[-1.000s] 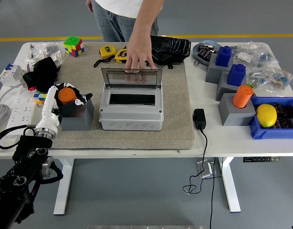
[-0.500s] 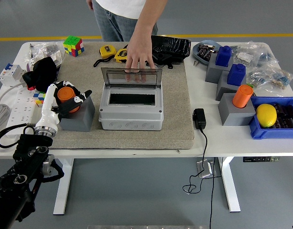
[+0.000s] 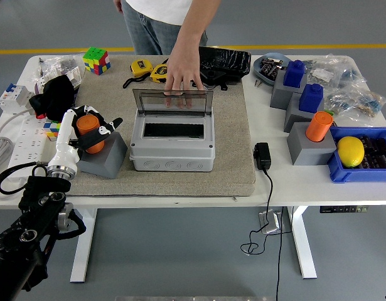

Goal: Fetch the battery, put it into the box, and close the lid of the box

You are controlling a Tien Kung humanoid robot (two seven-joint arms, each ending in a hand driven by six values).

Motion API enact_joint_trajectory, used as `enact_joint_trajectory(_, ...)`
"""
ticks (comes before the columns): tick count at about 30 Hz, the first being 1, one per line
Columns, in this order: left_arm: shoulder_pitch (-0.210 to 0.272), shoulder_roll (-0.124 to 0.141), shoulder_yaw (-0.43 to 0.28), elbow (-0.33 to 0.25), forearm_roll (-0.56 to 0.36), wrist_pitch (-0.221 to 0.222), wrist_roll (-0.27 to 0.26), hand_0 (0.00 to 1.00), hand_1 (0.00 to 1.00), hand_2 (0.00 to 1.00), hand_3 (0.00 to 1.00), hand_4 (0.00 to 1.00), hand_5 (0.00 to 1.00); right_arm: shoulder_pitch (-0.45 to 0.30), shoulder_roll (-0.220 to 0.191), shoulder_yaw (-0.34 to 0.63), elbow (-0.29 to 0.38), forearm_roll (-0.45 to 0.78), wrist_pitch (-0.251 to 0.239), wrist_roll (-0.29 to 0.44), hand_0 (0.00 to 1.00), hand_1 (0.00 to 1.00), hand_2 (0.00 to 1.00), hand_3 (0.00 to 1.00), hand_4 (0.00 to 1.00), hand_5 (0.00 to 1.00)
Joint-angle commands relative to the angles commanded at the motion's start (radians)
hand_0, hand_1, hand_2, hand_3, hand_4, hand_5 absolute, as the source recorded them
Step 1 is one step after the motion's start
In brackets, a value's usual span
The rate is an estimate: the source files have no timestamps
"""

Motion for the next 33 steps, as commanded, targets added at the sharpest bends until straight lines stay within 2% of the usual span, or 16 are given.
enact_joint_trajectory(15,-0.004,0.002,-0.009,-0.011,-0.001,0.025,-0.011,0.237,0.326,0.293,0.265,0.998,0.184,0.000,-0.003,-0.008,0.000,0.004,-0.001,-0.002,0.858,0.792,0.746,0.776,0.998,0.998)
enact_joint_trajectory(33,-0.003,-0.002,0.010,-0.009,-0.006,0.028,-0.012,0.233,0.325,0.289,0.262,0.998,0.188,0.000,-0.005,-0.010,0.000,0.005,0.000,-0.004,0.858,0.791,0.744,0.775,0.998,0.998)
